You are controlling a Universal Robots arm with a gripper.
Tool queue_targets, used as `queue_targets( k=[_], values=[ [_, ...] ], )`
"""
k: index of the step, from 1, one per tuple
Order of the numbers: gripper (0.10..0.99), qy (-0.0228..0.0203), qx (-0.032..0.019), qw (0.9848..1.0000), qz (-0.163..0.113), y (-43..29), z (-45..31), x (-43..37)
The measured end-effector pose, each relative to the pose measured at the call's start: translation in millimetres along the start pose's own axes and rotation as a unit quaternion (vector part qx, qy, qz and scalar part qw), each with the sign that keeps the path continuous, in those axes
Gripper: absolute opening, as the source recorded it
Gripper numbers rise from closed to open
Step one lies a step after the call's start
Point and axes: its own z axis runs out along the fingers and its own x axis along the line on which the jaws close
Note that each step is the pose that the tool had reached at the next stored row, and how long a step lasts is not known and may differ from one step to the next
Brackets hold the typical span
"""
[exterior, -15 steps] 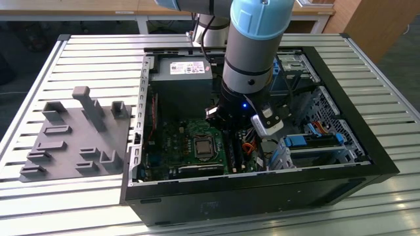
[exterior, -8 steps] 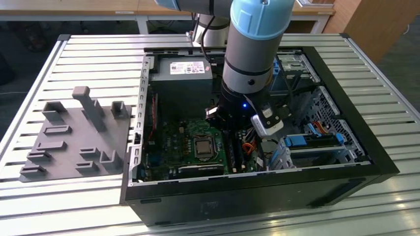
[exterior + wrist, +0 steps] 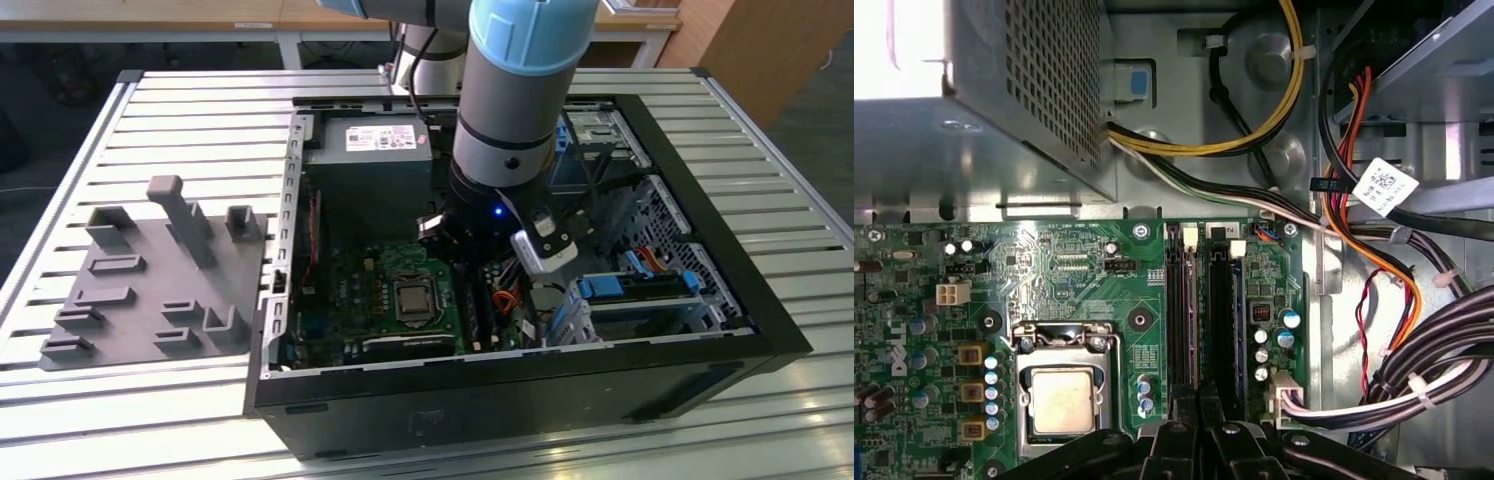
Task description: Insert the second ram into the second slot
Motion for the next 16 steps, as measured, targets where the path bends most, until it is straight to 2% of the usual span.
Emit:
queue_targets(
  k=[6, 16],
  values=[
    [0.125, 0.0001, 0.0039, 1.0, 0.0, -0.1, -0.1, 0.0],
    [0.125, 0.0, 0.0037, 1.0, 0.0, -0.1, 3.0, 0.0]
  ],
)
